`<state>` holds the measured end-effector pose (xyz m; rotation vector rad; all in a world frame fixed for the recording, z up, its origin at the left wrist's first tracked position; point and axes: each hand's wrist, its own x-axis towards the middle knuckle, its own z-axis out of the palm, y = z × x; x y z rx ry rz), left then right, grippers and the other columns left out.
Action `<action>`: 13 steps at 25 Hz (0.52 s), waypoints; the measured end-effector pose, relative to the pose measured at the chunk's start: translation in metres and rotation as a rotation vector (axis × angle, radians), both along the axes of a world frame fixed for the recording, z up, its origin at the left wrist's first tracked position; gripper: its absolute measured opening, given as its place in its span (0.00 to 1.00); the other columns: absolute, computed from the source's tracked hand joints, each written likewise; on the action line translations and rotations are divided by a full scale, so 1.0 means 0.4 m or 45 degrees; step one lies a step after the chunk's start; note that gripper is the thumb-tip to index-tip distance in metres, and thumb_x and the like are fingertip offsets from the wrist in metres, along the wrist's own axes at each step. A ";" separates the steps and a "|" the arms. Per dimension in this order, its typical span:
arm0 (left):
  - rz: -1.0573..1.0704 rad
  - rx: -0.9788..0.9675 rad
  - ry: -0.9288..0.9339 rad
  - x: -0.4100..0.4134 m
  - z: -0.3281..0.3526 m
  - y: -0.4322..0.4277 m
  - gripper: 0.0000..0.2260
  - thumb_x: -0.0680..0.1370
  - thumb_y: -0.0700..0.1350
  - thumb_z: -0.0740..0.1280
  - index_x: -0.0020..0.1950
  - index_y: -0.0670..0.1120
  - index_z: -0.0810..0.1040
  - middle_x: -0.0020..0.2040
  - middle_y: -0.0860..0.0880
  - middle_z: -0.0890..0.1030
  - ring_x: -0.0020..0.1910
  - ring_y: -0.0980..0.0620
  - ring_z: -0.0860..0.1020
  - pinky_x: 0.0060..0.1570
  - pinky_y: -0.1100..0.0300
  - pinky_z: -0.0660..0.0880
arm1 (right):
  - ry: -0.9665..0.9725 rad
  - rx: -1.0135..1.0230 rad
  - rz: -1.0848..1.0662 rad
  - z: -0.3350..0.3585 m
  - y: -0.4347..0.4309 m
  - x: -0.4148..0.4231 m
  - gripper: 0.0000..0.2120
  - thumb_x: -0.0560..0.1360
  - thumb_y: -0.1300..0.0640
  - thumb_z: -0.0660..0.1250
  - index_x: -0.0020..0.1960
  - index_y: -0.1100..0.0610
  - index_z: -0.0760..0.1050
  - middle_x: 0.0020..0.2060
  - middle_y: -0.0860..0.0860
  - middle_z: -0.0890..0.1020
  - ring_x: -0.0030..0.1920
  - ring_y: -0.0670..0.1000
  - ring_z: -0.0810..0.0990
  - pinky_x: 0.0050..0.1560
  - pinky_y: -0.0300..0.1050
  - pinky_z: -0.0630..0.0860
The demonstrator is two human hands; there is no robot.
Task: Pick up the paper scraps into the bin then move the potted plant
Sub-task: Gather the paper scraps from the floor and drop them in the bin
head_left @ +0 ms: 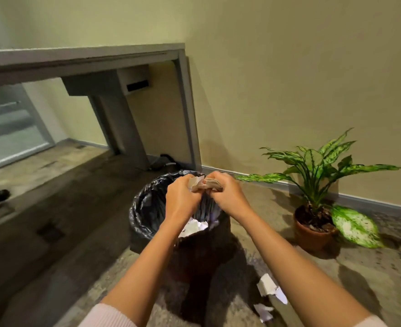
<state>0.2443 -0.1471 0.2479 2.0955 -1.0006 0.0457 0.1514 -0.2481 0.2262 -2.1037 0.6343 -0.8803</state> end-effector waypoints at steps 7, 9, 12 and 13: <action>0.137 0.401 -0.001 0.104 -0.053 0.070 0.28 0.68 0.59 0.72 0.65 0.56 0.71 0.65 0.51 0.71 0.64 0.44 0.70 0.61 0.40 0.69 | 0.397 0.016 0.100 0.013 0.031 0.082 0.34 0.66 0.55 0.76 0.70 0.48 0.68 0.61 0.55 0.71 0.61 0.55 0.73 0.58 0.44 0.70; 0.135 0.446 -0.004 0.097 -0.058 0.077 0.36 0.67 0.62 0.73 0.71 0.55 0.65 0.70 0.49 0.66 0.69 0.42 0.65 0.66 0.38 0.64 | 0.393 0.064 0.090 0.006 0.030 0.075 0.38 0.65 0.55 0.77 0.71 0.49 0.65 0.64 0.55 0.69 0.64 0.55 0.72 0.62 0.47 0.71; 0.146 0.430 -0.025 0.073 -0.062 0.070 0.38 0.68 0.61 0.73 0.73 0.54 0.62 0.72 0.48 0.65 0.71 0.41 0.63 0.66 0.39 0.61 | 0.280 0.098 0.017 0.000 0.027 0.053 0.35 0.65 0.57 0.77 0.69 0.50 0.67 0.63 0.55 0.71 0.63 0.53 0.73 0.64 0.50 0.72; 0.149 0.407 -0.032 0.063 -0.062 0.065 0.36 0.69 0.59 0.73 0.73 0.54 0.62 0.72 0.48 0.65 0.71 0.41 0.64 0.66 0.39 0.60 | 0.239 0.098 -0.006 0.000 0.024 0.042 0.33 0.66 0.58 0.76 0.68 0.51 0.68 0.61 0.54 0.72 0.62 0.52 0.73 0.62 0.49 0.73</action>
